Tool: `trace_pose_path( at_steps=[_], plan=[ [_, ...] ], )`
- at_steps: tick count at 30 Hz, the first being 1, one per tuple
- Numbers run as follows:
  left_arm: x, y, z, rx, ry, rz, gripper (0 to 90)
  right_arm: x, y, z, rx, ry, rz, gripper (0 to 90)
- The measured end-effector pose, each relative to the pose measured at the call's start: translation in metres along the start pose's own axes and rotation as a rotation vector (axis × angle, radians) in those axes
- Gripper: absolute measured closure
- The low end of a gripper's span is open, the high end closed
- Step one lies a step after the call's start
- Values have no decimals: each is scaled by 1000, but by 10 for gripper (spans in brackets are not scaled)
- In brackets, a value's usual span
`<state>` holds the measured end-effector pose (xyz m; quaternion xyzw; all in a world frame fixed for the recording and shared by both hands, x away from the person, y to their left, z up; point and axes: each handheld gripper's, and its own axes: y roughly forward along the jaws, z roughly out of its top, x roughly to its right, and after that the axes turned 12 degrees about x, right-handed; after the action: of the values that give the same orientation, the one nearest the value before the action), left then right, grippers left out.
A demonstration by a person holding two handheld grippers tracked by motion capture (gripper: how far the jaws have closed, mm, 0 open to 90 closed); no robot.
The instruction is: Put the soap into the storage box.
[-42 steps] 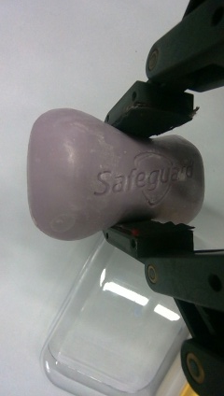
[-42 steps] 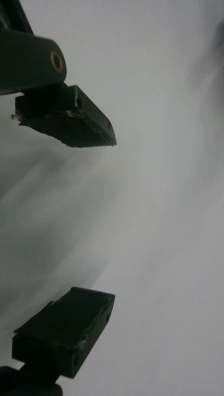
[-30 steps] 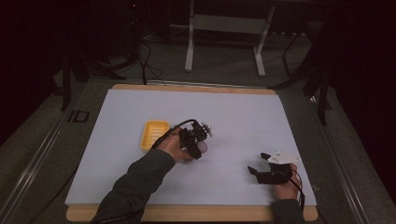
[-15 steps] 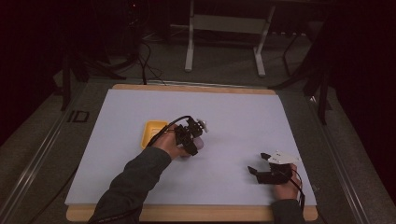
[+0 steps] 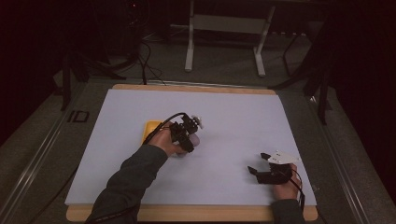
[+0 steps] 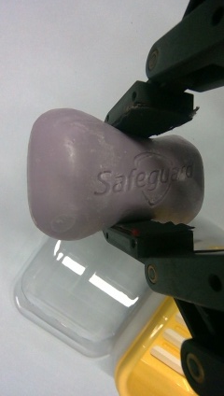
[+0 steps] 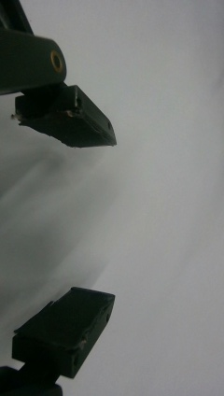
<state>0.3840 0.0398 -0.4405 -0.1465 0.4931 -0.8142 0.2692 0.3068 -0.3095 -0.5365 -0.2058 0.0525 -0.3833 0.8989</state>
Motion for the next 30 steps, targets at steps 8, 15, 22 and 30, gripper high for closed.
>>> trace_pose_path(
  at_steps=[8, 15, 22, 30],
  plan=[
    [-9, -4, -4, 5, -25, 4, 499, 0, 0, 0, 0, -1, 0, 198],
    [-17, -8, -7, 8, -48, 9, 499, 0, 0, 0, 0, -1, 0, 198],
    [-25, -13, -9, 10, -69, 17, 499, 0, 0, 0, 0, -1, -1, 198],
    [-34, -16, -14, 16, -103, 30, 499, 0, 0, 0, -1, 0, -1, 198]
  ],
)
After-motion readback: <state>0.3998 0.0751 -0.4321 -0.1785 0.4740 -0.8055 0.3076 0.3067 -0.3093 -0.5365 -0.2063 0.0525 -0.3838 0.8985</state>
